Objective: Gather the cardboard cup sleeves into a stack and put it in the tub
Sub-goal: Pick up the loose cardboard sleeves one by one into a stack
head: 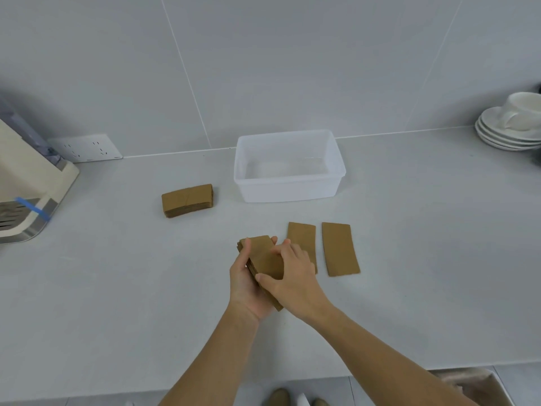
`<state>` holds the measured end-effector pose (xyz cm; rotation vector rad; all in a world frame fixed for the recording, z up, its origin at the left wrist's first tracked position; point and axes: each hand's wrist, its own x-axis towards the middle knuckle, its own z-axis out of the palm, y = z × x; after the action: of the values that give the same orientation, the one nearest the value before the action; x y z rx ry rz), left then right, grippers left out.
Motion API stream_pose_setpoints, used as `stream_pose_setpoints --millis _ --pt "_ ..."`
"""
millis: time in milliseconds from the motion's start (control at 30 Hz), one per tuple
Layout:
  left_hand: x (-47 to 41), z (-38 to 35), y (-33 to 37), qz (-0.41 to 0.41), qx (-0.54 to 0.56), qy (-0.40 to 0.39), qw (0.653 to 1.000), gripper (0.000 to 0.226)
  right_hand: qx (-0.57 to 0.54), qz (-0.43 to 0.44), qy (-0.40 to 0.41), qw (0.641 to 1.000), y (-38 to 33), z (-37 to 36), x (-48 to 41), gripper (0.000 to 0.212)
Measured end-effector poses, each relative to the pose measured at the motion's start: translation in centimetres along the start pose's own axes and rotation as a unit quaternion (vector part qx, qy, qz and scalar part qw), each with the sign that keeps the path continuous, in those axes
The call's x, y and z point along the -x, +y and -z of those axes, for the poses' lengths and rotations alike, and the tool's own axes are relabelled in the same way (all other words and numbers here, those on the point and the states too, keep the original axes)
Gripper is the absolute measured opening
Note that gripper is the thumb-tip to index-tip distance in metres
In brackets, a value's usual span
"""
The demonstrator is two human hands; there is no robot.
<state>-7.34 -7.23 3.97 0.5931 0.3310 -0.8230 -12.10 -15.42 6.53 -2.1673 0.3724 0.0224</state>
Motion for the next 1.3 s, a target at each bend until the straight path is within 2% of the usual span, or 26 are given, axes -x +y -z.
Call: stream_pose_setpoints --millis 267,467,533,600,700,767,967,1167,1300 --pt "-0.5 -0.4 -0.5 0.028 -0.018 0.008 0.999 0.053 0.02 0.017 -0.007 1.0 1.1 0.3 -0.1 0.043" --pt "-1.2 -0.5 -0.5 0.052 -0.052 0.052 0.996 0.037 0.01 0.003 -0.108 0.994 2.0 2.4 -0.9 0.047" --pt "-1.3 -0.5 -0.3 0.063 -0.054 0.062 0.995 0.037 -0.027 -0.016 -0.081 0.996 2.0 3.5 -1.3 0.041" --pt "-1.6 -0.4 -0.1 0.062 -0.029 0.055 0.996 0.036 -0.032 -0.055 -0.013 0.998 2.5 4.6 -2.1 0.039" --pt "-1.9 0.0 0.2 0.05 0.003 0.05 0.997 0.036 0.071 -0.107 0.1 0.987 4.3 5.5 -3.3 0.034" --pt "-2.1 0.2 0.3 0.048 0.006 0.056 0.997 0.038 0.165 -0.14 0.139 0.966 5.7 5.7 -3.8 0.045" --pt "-2.2 0.3 0.1 0.053 0.012 0.07 0.996 0.041 0.262 -0.19 0.145 0.935 8.3 4.0 -3.6 0.063" --pt "-2.7 0.5 0.1 0.059 0.008 0.068 0.996 0.043 0.298 -0.177 0.157 0.925 8.7 3.6 -3.3 0.046" --pt "-3.0 0.1 0.2 0.06 0.009 0.055 0.997 0.047 0.227 -0.196 0.148 0.942 8.2 4.9 -3.6 0.044"
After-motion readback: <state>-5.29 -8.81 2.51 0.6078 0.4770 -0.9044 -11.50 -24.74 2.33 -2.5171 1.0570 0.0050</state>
